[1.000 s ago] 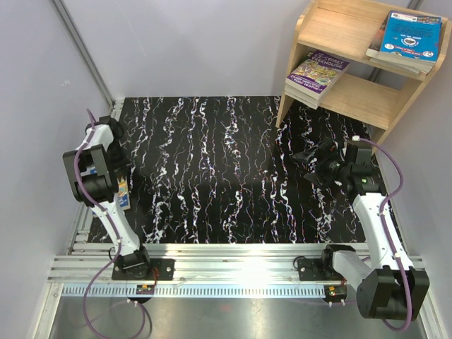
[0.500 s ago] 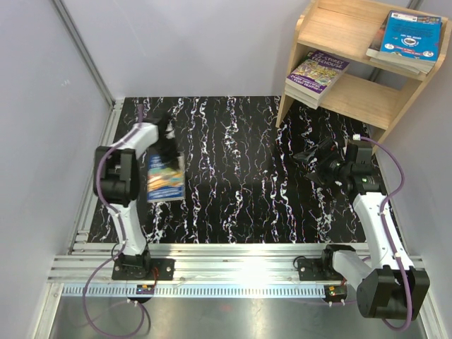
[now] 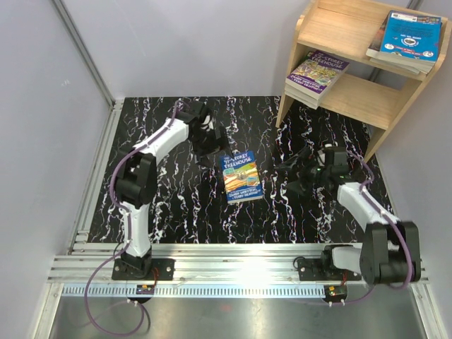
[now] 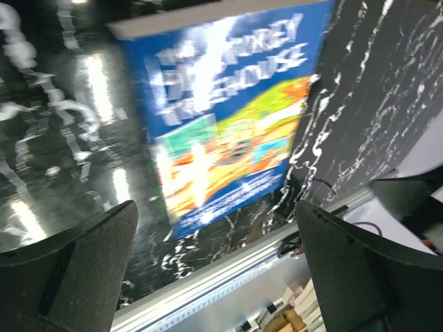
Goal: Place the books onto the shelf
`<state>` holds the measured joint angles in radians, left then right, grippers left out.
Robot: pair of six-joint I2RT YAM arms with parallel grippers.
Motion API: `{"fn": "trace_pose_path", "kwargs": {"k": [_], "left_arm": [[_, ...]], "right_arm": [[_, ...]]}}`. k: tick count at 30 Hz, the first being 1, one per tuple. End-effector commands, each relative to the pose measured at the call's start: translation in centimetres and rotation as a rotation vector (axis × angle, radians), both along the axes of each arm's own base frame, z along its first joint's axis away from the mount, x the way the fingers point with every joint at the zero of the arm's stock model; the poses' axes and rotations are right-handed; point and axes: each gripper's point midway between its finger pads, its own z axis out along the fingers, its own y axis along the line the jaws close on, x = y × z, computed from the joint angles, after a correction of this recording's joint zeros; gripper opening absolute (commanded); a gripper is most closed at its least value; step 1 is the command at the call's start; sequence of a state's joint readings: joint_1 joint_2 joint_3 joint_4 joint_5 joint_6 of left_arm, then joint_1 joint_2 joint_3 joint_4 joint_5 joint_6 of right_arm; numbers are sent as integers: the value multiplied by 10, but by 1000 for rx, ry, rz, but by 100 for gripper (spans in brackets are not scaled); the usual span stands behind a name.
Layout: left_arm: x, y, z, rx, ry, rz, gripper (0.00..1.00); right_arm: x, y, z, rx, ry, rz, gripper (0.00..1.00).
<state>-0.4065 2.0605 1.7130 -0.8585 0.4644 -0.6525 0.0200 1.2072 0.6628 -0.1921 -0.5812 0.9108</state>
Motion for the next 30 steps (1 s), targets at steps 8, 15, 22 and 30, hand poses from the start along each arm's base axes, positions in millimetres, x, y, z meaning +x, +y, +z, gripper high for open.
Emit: {"fn": "trace_pose_path", "kwargs": {"k": [8, 15, 22, 30], "left_arm": [[-23, 46, -25, 64, -32, -17, 99], [-41, 25, -57, -24, 33, -49, 99], [-47, -7, -72, -106, 43, -81, 99], [-60, -63, -71, -316, 101, -147, 99]], "right_arm": [[54, 44, -26, 71, -55, 125, 100], [69, 55, -75, 8, 23, 172, 98], [52, 88, -108, -52, 83, 288, 97], [29, 130, -113, -57, 92, 411, 95]]}}
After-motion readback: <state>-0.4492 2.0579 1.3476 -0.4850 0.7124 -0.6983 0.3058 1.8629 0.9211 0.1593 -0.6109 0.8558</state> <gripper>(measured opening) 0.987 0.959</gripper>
